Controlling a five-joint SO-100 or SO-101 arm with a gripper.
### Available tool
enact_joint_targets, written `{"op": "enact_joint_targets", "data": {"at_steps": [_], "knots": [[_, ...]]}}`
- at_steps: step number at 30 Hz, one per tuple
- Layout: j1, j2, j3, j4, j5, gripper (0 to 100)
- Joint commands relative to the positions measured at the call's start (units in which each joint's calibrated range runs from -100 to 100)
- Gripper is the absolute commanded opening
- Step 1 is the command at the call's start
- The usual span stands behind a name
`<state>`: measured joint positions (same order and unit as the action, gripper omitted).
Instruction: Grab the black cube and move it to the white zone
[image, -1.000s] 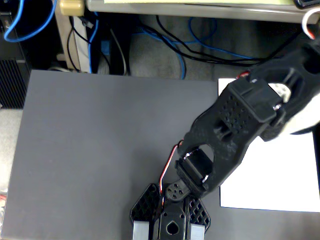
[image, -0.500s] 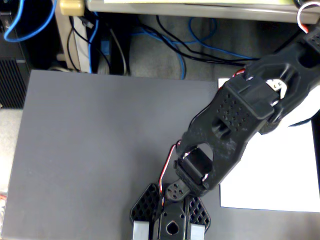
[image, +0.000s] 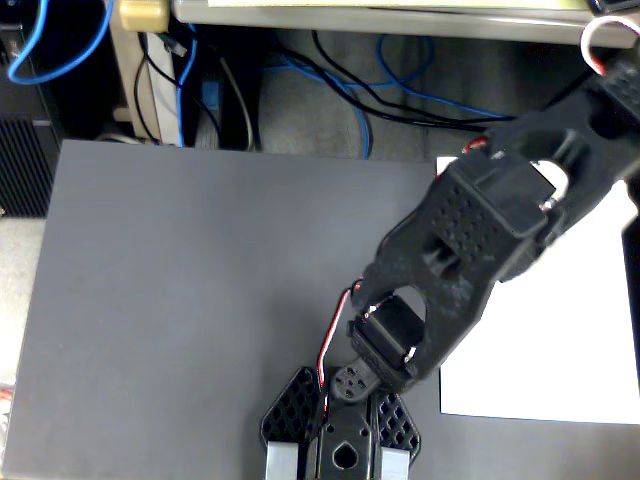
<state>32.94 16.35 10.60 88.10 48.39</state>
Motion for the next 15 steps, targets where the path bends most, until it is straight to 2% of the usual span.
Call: {"op": "enact_joint_targets", "data": {"at_steps": [1, 10, 13, 15], "knots": [[6.21, -1.11, -3.08, 0.49, 0.49, 36], [6.94, -1.11, -4.53, 1.18, 0.49, 37], [8.05, -1.11, -4.53, 1.35, 5.20, 37], [9.96, -1.11, -4.53, 1.35, 5.41, 37]]}}
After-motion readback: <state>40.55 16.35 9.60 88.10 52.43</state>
